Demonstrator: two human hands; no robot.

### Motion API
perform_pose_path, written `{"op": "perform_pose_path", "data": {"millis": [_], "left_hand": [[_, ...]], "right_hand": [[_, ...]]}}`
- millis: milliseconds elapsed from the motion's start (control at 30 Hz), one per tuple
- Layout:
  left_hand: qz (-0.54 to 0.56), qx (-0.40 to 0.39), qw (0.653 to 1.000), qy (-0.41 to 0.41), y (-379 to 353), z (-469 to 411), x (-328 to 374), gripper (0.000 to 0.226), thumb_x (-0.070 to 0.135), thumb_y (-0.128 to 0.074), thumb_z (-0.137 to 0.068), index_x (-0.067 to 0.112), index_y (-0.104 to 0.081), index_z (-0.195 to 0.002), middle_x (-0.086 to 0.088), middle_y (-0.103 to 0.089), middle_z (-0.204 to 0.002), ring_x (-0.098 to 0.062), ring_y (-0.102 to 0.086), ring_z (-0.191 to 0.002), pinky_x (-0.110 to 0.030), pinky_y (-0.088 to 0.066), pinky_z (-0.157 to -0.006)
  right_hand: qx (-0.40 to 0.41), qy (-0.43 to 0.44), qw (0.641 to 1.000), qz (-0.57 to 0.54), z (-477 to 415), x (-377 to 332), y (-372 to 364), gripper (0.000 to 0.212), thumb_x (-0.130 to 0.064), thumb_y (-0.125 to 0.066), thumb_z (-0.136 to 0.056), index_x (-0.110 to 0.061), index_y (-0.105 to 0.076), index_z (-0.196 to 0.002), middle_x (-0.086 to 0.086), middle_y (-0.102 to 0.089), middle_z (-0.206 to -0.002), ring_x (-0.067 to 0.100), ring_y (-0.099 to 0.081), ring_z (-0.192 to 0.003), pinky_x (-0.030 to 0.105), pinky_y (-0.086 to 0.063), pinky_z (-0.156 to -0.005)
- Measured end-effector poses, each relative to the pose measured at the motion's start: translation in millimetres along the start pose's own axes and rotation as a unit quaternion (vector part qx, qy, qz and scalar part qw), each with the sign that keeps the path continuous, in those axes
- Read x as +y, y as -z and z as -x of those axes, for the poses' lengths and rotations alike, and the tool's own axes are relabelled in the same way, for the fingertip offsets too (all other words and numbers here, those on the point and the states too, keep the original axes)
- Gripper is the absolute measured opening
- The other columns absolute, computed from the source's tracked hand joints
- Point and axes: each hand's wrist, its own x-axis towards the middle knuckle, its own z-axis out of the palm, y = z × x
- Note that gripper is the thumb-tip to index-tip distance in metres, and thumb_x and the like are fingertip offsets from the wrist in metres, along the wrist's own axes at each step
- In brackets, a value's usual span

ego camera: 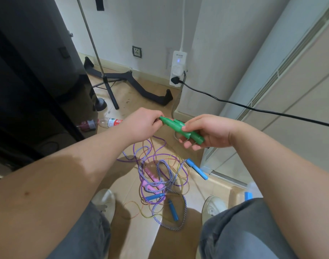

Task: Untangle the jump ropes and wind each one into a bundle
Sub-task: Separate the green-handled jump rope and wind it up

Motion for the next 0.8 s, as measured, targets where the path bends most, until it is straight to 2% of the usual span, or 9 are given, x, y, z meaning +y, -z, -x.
{"op": "perform_pose_path", "data": {"millis": [100, 200, 333, 467, 600, 700, 800], "left_hand": [[-0.002, -0.030, 0.999, -0.016, -2.2, 0.0, -1.2, 0.029, 0.026, -0.048, -0.097, 0.028, -0.062, -0.123, 0.005, -0.068, -0.084, -0.015, -0.059, -0.073, -0.034, -0.050, -0.069], [-0.023, -0.055, 0.997, -0.056, -4.5, 1.1, 2.8, 0.038, 0.026, -0.048, -0.098, 0.029, -0.054, -0.136, 0.001, -0.069, -0.102, -0.020, -0.060, -0.090, -0.032, -0.046, -0.077], [-0.040, -0.053, 0.995, -0.073, -5.9, 0.3, 10.3, 0.042, 0.023, -0.046, -0.097, 0.031, -0.051, -0.138, -0.002, -0.069, -0.117, -0.025, -0.061, -0.108, -0.035, -0.048, -0.085], [-0.063, -0.056, 0.994, -0.064, -2.8, 2.6, 11.1, 0.041, 0.021, -0.044, -0.096, 0.031, -0.052, -0.135, -0.004, -0.069, -0.112, -0.028, -0.062, -0.103, -0.038, -0.050, -0.081], [-0.159, -0.057, 0.985, -0.040, -0.9, 1.9, 9.2, 0.023, 0.026, -0.040, -0.098, 0.021, -0.054, -0.115, -0.007, -0.066, -0.097, -0.033, -0.061, -0.090, -0.037, -0.047, -0.065], [-0.209, -0.042, 0.976, -0.038, 0.1, 1.7, 9.4, 0.022, 0.025, -0.038, -0.100, 0.018, -0.054, -0.114, -0.008, -0.065, -0.097, -0.032, -0.062, -0.087, -0.035, -0.042, -0.061], [-0.221, -0.037, 0.974, -0.033, 1.3, 1.4, 10.5, 0.024, 0.024, -0.038, -0.101, 0.019, -0.054, -0.118, -0.007, -0.064, -0.095, -0.030, -0.060, -0.084, -0.034, -0.040, -0.061]], "right_hand": [[0.008, 0.003, 1.000, -0.004, -0.9, 0.3, 1.8, 0.036, -0.014, -0.048, -0.101, 0.006, -0.056, -0.129, 0.015, -0.069, -0.095, 0.018, -0.065, -0.074, 0.025, -0.046, -0.059], [-0.009, -0.003, 1.000, 0.010, -2.6, -0.8, -2.4, 0.035, -0.015, -0.045, -0.100, 0.006, -0.059, -0.124, 0.017, -0.065, -0.095, 0.020, -0.062, -0.073, 0.028, -0.048, -0.059], [-0.018, -0.013, 0.999, 0.036, -3.6, -1.8, -14.0, 0.023, -0.015, -0.044, -0.102, -0.004, -0.062, -0.111, 0.016, -0.062, -0.092, 0.025, -0.062, -0.072, 0.033, -0.054, -0.064], [-0.010, -0.008, 0.999, 0.043, -5.7, -4.7, -20.1, 0.025, -0.022, -0.046, -0.104, -0.005, -0.062, -0.114, 0.019, -0.064, -0.098, 0.032, -0.061, -0.085, 0.029, -0.054, -0.059], [0.000, -0.012, 0.998, 0.061, -6.1, -5.7, -22.4, 0.040, -0.042, -0.056, -0.100, -0.006, -0.062, -0.117, 0.014, -0.071, -0.091, 0.027, -0.071, -0.077, 0.027, -0.055, -0.055], [-0.025, -0.029, 0.997, 0.067, -5.1, -4.5, -21.2, 0.029, -0.035, -0.063, -0.097, -0.008, -0.062, -0.109, 0.012, -0.072, -0.089, 0.023, -0.071, -0.073, 0.026, -0.057, -0.056], [-0.053, -0.039, 0.997, 0.043, -3.2, -4.0, -20.6, 0.018, -0.026, -0.059, -0.101, -0.009, -0.062, -0.106, 0.009, -0.068, -0.082, 0.019, -0.066, -0.066, 0.028, -0.059, -0.060]]}}
